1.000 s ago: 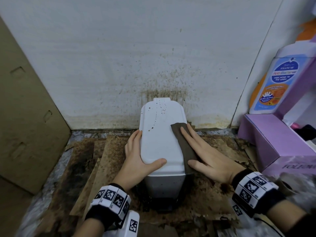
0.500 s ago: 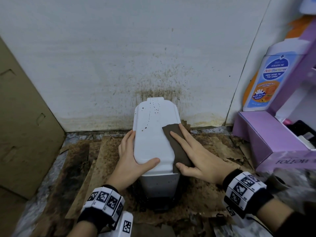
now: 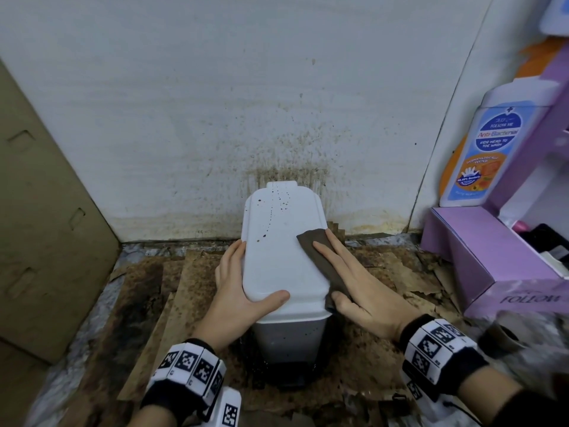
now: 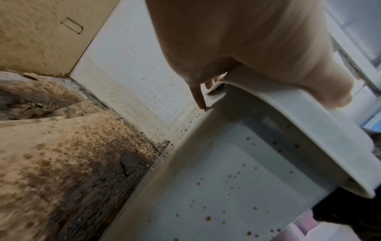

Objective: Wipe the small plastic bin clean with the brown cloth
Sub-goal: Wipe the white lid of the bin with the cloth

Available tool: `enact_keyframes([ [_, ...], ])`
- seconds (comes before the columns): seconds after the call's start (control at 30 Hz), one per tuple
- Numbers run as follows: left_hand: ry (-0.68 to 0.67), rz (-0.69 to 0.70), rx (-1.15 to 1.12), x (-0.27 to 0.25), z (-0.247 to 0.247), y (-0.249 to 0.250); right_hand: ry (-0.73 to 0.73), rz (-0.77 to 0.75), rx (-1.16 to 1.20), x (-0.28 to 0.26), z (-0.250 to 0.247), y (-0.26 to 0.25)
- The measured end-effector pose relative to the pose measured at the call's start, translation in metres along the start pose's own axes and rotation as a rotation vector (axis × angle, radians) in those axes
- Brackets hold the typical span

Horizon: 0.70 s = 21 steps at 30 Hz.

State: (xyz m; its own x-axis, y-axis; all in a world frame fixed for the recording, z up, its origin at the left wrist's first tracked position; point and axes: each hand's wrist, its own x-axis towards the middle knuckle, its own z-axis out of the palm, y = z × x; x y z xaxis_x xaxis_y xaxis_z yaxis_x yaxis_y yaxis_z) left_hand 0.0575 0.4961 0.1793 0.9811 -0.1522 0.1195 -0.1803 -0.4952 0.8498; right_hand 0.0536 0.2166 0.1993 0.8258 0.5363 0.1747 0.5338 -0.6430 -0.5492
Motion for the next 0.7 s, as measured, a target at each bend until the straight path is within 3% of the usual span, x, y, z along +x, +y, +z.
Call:
enact_keyframes([
  [0.17, 0.017, 0.012, 0.014, -0.001, 0.002, 0.001, 0.041, 0.088, 0.078, 0.007, 0.007, -0.004],
  [0.33, 0.028, 0.008, 0.002, -0.001, 0.003, 0.000, -0.016, 0.264, 0.107, 0.029, 0.005, -0.015],
  [0.5, 0.029, 0.014, 0.009, -0.002, 0.003, 0.000, 0.008, 0.305, 0.077, 0.032, 0.008, -0.024],
  [0.7, 0.044, 0.010, 0.007, -0.002, 0.003, 0.001, 0.090, 0.310, 0.016, 0.000, 0.025, -0.054],
])
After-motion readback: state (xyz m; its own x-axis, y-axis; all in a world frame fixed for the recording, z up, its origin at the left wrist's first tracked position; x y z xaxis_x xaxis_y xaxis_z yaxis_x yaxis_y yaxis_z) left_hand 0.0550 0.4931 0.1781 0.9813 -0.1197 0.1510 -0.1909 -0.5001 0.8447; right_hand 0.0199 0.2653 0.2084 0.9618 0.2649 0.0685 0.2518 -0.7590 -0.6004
